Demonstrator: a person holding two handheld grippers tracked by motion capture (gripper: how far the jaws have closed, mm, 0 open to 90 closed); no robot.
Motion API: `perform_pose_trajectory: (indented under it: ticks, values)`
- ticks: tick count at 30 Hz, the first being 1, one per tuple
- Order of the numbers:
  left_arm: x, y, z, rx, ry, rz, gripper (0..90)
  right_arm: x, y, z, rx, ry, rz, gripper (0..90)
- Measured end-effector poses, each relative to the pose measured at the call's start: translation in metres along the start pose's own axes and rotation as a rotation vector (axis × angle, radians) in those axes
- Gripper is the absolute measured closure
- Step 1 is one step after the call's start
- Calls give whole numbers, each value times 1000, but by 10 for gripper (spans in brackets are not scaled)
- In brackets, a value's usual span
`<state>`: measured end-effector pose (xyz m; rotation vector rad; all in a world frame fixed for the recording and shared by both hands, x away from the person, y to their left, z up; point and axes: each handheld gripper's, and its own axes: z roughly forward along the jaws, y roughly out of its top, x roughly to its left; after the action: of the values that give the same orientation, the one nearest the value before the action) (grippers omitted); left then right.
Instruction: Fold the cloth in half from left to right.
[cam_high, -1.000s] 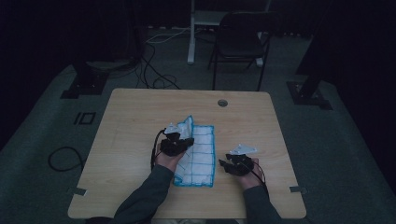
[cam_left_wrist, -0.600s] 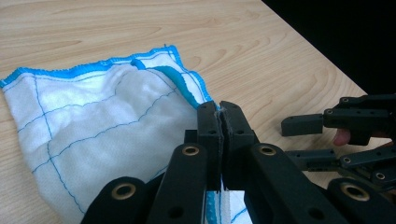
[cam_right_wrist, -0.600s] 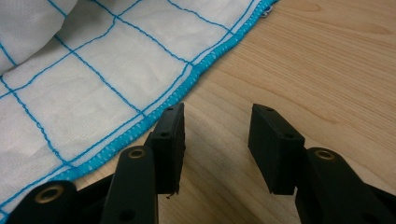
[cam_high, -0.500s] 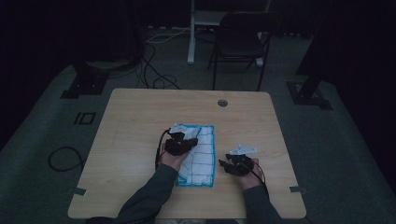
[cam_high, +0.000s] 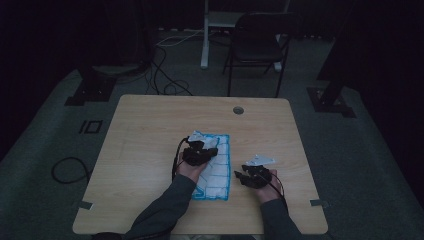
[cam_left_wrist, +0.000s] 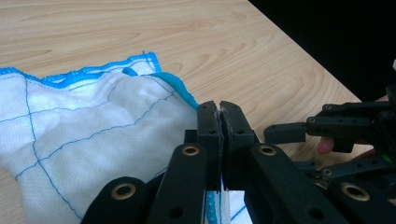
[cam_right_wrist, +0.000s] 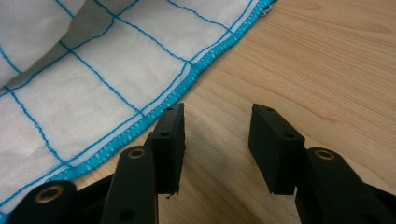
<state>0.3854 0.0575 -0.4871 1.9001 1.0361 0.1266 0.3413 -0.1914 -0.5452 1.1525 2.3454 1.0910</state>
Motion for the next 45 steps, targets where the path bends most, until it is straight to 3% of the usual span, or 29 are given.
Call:
perform_pose_trajectory:
  ticks: [11,15,20,22,30,38,45]
  values:
    - [-8,-2,18,41,-12,10,872,-1,0,0,-2,-1,4,561]
    - [-9,-1,15,21,-61,-4,783,-1,0,-1,-3,-3,3,560]
    - [-11,3,5,-12,-107,-18,752,-1,0,-1,-4,-3,2,560]
    - [-10,2,1,-15,-106,-16,751,-1,0,-1,-4,-5,3,560]
    - [-1,-13,-20,6,-49,11,751,-1,0,0,-5,-5,0,560]
    - [8,-44,-31,48,10,35,753,-1,1,-1,-14,-12,8,562]
    - [9,-67,-44,68,52,88,749,-2,13,-3,-55,-13,9,591]
